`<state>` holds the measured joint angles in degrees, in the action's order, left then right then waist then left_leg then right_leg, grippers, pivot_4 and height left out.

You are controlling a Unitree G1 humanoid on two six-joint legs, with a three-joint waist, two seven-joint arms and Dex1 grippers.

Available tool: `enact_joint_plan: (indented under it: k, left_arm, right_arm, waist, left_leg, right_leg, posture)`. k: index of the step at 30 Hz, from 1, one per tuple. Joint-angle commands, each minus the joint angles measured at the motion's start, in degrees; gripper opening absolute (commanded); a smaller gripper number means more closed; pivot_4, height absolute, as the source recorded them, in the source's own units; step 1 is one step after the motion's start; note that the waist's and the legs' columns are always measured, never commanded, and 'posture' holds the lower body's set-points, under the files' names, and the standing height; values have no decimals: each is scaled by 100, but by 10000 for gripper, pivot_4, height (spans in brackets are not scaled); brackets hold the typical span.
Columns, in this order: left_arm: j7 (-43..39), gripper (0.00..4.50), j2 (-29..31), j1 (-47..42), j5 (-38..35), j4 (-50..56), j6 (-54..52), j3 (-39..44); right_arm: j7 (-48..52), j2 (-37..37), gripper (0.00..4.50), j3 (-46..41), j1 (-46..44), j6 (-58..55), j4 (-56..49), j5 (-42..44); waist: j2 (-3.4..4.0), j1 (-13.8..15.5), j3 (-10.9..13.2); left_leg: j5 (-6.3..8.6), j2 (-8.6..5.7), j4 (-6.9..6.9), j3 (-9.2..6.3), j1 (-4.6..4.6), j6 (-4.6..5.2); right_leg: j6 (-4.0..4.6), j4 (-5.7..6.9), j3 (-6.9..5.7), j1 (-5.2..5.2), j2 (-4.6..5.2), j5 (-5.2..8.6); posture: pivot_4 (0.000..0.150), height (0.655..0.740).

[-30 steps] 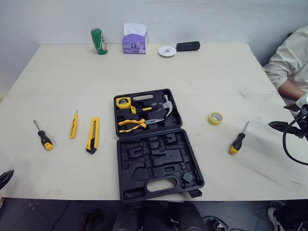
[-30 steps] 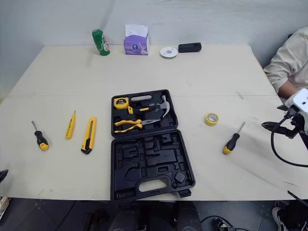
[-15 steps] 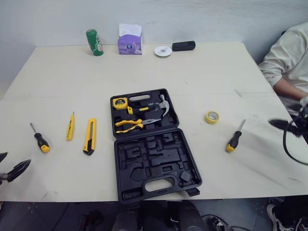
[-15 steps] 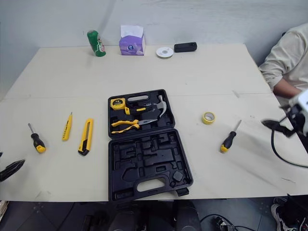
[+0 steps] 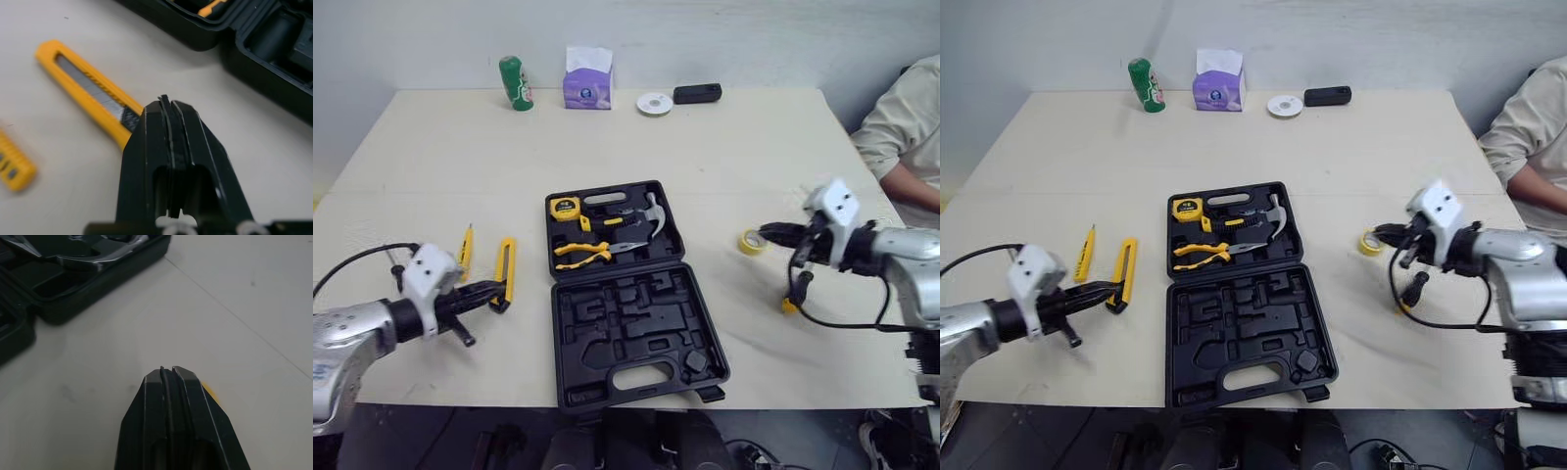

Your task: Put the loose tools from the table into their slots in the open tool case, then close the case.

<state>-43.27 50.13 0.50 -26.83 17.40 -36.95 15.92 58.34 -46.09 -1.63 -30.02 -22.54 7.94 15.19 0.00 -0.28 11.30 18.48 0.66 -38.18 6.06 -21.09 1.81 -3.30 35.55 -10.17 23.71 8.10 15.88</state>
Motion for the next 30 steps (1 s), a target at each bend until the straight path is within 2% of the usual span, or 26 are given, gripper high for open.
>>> enact_joint_plan:
  k: [1, 6, 10, 18, 30]
  left_arm:
    - [89, 227, -93, -177, 295, -85, 52, -467]
    - [247, 227, -404, -628, 491, -414, 80, -853]
    - [228, 227, -606, -809, 372, -418, -95, -912]
    - [106, 227, -821, -1150, 591, -574, 15, -1379]
    - [1, 227, -1144, -1647, 934, -1070, 379, -1735]
  right_arm:
    - [-120, 170, 0, 266, -123, 93, -195, -199]
    - [-303, 437, 0, 675, -173, 413, 58, -641]
    - [-331, 608, 0, 797, -234, 536, 212, -758]
    - [-325, 963, 0, 1060, -448, 907, 593, -1031]
    - [-197, 1220, 0, 1145, -73, 807, -159, -963]
  waist:
    - [0, 8, 0]
    - [-1, 29, 0]
    - [-1, 22, 0]
    - [-1, 4, 0]
    - [-3, 56, -1]
  left_leg:
    - [-1, 0, 0, 0, 0, -1]
    - [-4, 1, -8, -2, -6, 2]
    - [-4, 1, -8, -1, -5, 3]
    - [-11, 7, -10, 1, 0, -3]
    - [-12, 7, -19, -7, -1, -1]
  right_leg:
    - [0, -1, 1, 1, -2, 0]
    - [0, -2, 0, 0, -4, 0]
    - [0, -2, 1, 0, -4, 0]
    - [1, 4, 8, 0, -17, 0]
    - [-1, 3, 11, -7, -17, -1]
  posture:
    - [1500, 7278]
    - [1500, 7278]
    - [1500, 7278]
    - [1500, 7278]
    - [1500, 7278]
